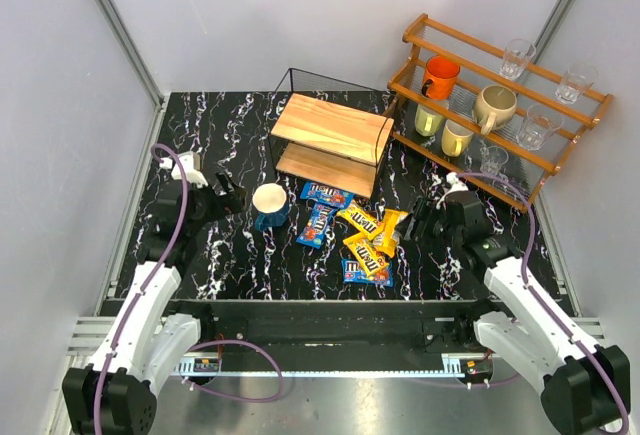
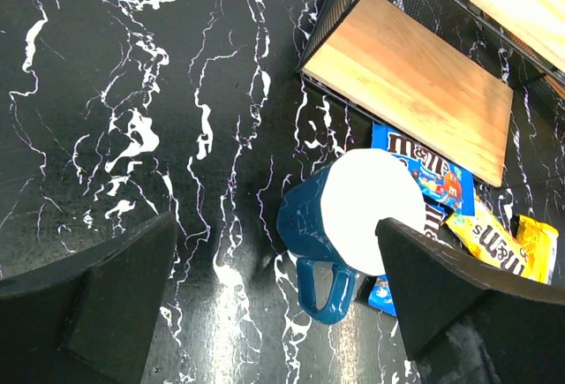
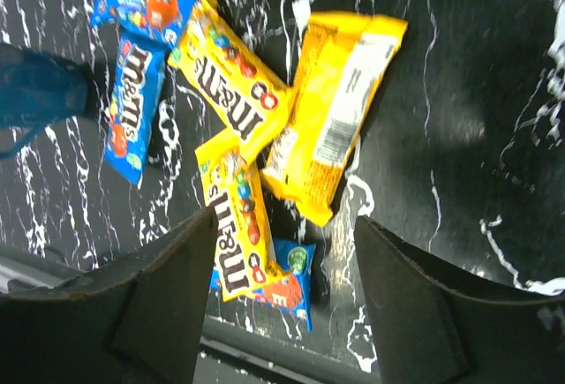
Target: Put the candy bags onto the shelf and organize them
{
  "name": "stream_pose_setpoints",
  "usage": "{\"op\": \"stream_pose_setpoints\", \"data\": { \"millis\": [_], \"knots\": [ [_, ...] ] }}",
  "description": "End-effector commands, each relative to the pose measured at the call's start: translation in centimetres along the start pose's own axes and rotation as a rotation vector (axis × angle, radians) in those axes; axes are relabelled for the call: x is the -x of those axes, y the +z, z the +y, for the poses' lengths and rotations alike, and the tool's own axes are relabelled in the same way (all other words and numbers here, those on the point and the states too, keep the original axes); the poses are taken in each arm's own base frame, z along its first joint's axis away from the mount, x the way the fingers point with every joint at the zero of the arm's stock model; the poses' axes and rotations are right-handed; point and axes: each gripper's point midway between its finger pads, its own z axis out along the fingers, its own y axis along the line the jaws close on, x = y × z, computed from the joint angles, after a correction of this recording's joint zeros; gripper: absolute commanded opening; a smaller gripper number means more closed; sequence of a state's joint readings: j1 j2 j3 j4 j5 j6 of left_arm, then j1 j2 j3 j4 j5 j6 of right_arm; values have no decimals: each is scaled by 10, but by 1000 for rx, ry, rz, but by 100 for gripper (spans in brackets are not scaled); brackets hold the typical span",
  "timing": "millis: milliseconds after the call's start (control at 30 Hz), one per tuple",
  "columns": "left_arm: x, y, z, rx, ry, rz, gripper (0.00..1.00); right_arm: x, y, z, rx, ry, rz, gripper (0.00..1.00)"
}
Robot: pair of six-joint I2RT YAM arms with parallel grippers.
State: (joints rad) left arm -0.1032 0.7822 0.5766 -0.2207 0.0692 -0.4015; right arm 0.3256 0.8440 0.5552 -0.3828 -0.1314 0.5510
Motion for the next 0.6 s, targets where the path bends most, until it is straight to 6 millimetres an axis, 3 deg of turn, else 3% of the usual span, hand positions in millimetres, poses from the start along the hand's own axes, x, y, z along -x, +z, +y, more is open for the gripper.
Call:
{"op": "stream_pose_setpoints", "data": {
  "millis": [0, 333, 567],
  "knots": [
    [21, -12, -23, -84, 8, -32, 99, -33, -4, 8, 59, 35, 109, 70],
    [22, -21, -28, -112, 75, 2, 99, -71, 11, 24, 47, -70, 198, 68],
    [22, -28, -26, -103, 104, 15, 99, -77, 29, 21, 19, -54, 153, 66]
  ]
}}
